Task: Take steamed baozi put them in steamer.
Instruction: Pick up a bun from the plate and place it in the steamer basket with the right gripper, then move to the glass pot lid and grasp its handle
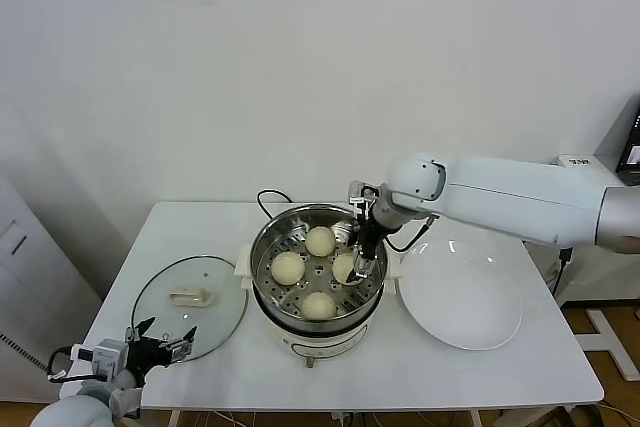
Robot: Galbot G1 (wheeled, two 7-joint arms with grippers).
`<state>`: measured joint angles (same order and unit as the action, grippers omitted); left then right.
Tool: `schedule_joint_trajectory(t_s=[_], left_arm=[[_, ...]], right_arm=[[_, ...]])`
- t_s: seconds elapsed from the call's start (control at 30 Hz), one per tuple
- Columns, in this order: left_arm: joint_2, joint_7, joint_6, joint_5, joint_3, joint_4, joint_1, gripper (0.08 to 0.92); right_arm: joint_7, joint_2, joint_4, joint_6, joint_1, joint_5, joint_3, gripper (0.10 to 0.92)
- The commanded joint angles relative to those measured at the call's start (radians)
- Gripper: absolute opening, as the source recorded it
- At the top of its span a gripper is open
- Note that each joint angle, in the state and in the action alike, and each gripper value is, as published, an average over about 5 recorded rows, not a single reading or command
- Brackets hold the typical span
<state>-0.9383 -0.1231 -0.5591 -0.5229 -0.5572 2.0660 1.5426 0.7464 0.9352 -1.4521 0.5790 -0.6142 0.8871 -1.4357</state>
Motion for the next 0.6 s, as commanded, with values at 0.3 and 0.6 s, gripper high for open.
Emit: schedule_joint_trajectory(t_s=[0.3, 0.6], left_arm=[[-0.023, 0.016, 0.014, 0.018, -0.012, -0.008, -0.036, 0.823], [-0.062, 0.046, 0.078, 0.086, -0.011, -0.015, -0.038, 0.823]], right_arm=[[-0.216, -0.453, -0.059, -0.267, 0.59, -0.007, 0.969, 0.823], [-0.596, -0.367, -0.088, -0.478, 1.216, -0.142, 1.642, 0.823]])
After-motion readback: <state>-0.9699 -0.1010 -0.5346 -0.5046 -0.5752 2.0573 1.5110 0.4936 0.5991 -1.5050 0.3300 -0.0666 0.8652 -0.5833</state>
